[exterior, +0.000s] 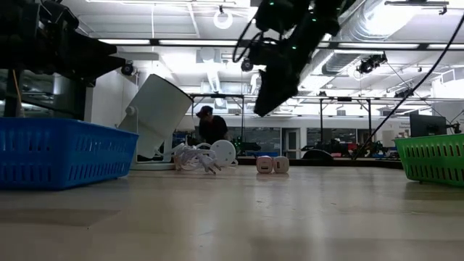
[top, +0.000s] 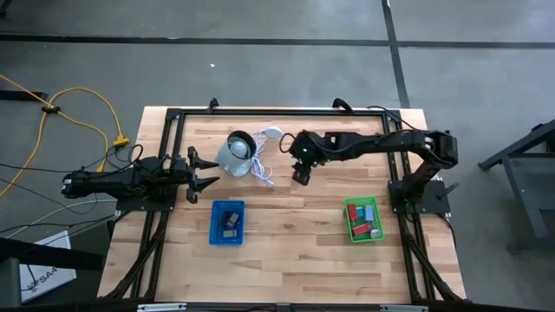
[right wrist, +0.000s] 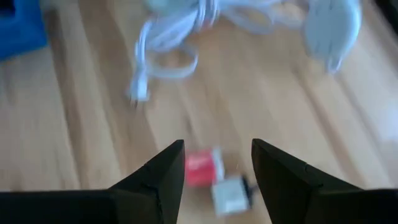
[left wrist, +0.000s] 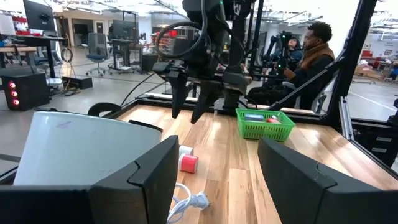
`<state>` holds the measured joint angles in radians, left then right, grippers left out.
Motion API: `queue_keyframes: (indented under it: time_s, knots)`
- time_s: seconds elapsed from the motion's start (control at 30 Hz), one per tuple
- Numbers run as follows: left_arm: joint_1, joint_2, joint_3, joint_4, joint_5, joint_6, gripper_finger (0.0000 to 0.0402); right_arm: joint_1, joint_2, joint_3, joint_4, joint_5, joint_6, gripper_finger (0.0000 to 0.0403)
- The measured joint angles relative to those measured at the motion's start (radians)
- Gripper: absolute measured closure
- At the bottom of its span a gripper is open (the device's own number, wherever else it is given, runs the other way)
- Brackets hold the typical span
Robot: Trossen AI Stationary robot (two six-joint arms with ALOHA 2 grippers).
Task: Pick & Place Office items
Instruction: Put the pink charger adapter into the green bin
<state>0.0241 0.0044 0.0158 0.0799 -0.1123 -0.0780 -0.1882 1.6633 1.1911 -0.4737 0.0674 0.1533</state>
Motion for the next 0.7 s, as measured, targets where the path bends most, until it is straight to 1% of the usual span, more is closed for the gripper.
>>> queue_keyframes:
  time_s: [0.17, 0.4, 0.5, 0.63, 0.7]
  knots:
    - [0.000, 0.000, 0.000, 0.005, 0.000, 0.000, 0.0189, -0.027, 0.081, 0.142, -0.131, -0.043, -0.042, 0.0230]
    - [0.000, 0.000, 0.000, 0.005, 0.000, 0.000, 0.0189, -0.038, 0.156, 0.295, -0.301, -0.052, -0.082, 0.0230]
    - [0.000, 0.000, 0.000, 0.005, 0.000, 0.000, 0.0189, -0.037, 0.172, 0.321, -0.340, -0.070, -0.108, 0.0230]
    - [0.000, 0.000, 0.000, 0.005, 0.000, 0.000, 0.0189, -0.028, 0.178, 0.322, -0.368, -0.069, -0.154, 0.0230]
    - [0.000, 0.000, 0.000, 0.005, 0.000, 0.000, 0.0189, -0.014, 0.190, 0.322, -0.355, -0.059, -0.184, 0.0230]
